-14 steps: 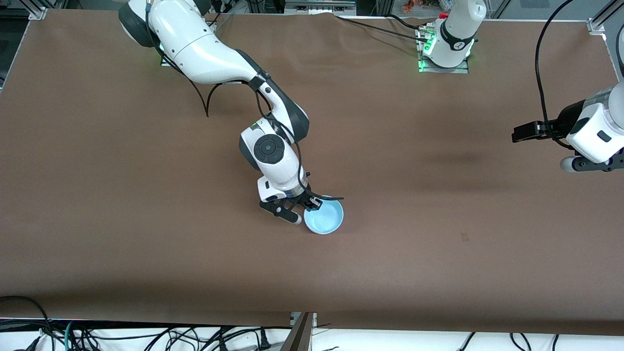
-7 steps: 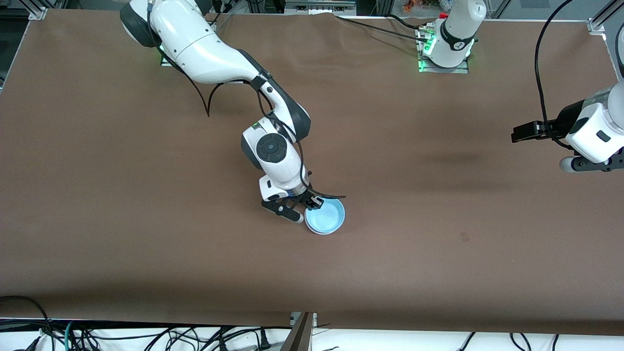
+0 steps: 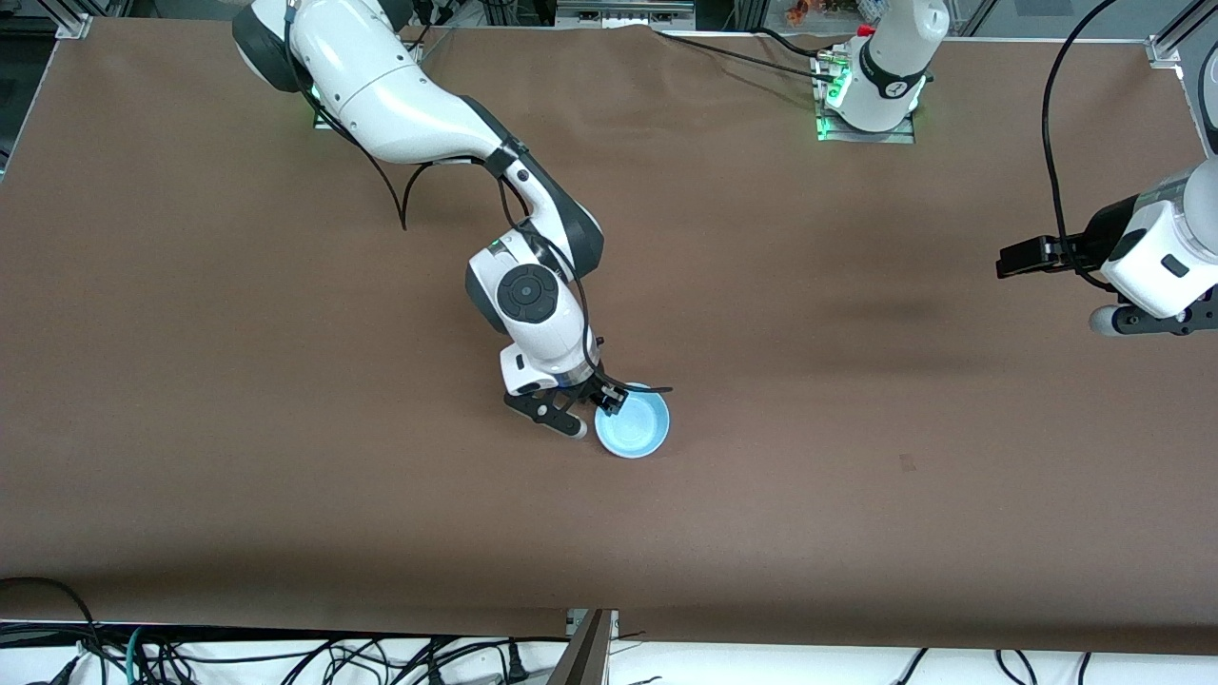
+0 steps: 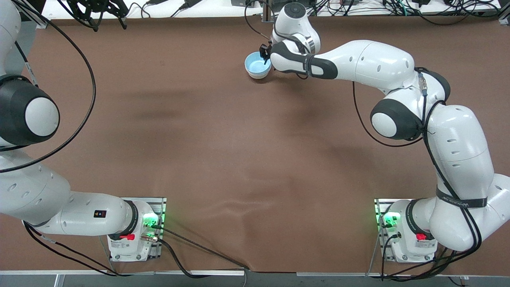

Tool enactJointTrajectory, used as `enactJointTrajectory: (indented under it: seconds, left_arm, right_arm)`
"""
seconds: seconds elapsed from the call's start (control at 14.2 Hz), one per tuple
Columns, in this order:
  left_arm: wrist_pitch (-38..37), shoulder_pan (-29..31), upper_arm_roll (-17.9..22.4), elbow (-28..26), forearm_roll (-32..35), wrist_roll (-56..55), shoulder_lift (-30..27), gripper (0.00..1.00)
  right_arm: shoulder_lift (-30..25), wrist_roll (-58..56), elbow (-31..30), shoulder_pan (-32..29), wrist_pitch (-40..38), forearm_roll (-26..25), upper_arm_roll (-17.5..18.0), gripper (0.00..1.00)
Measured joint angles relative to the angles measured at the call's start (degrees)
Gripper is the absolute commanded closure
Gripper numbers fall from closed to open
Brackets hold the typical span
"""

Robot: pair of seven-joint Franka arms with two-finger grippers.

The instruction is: Stack pink and blue bowls on white bowl

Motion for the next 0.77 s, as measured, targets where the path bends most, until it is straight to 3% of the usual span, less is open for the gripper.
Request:
enactJointTrajectory:
  seconds: [0.28,0.77]
  left_arm:
    - [0.08,0.00,-0.01,0.01,0.00,0.00,0.00,0.00]
    - [0.15,-0.01,-0.05,0.02,0.00,0.01,0.08,0.00]
  right_arm:
    - [-5.04,-2.12,1.53,-2.23,-7.70,-0.08,-0.10,0.00]
    - [-13.07,-16.99,1.57,-9.54,-21.73,1.00,0.07,0.00]
